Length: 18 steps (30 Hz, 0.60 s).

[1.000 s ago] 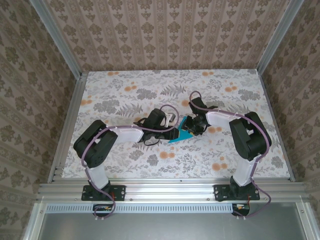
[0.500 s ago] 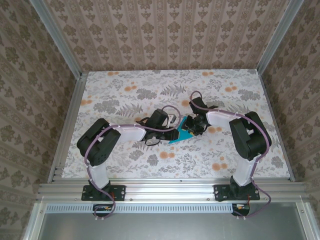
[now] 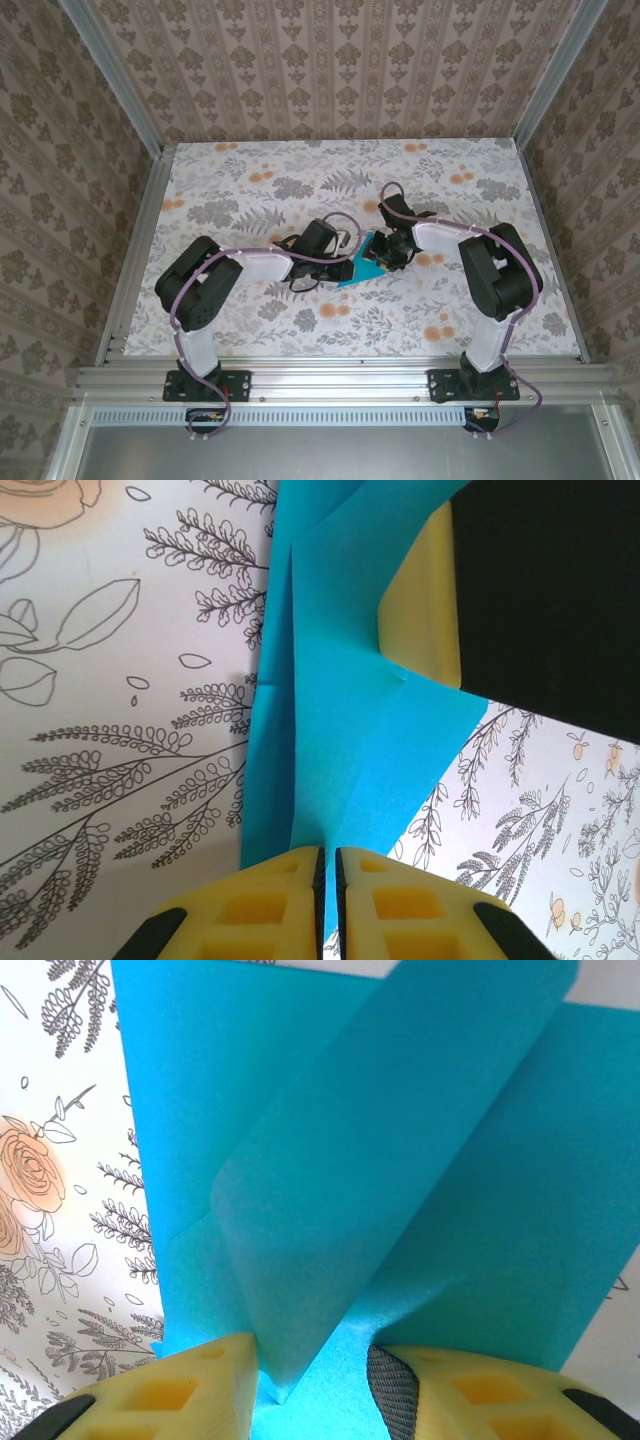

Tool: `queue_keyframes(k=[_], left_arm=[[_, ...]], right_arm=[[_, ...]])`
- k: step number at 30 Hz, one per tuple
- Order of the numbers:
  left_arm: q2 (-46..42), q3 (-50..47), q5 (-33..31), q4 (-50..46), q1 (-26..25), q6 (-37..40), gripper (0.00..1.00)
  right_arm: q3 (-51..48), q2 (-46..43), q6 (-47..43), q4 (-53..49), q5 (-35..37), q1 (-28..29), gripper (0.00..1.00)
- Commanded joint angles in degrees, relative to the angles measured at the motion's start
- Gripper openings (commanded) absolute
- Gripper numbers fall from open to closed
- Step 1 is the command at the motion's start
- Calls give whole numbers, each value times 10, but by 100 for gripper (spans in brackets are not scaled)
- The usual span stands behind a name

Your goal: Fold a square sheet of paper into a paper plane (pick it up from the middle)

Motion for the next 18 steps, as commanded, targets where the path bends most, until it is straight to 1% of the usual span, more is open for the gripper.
queue_keyframes(k=[1,5,9,14,18], left_arm=[[7,14,-12,-27,-1,13,15],[7,12,-14,-30,-1,13,14],[7,13,-24,-38,-2,15,12],[9,19,-31,-51,-3,19,9],[-2,19,-28,-50,-3,18,9]], right_arm=[[-45,86,2,-46,84,-11,43],[-45,89,1,-47,86,-11,43],[-44,93,2,-46,87,-12,44],[-40,102,5,-49,90,-11,47],[-34,113,6,-59,102,-11,48]])
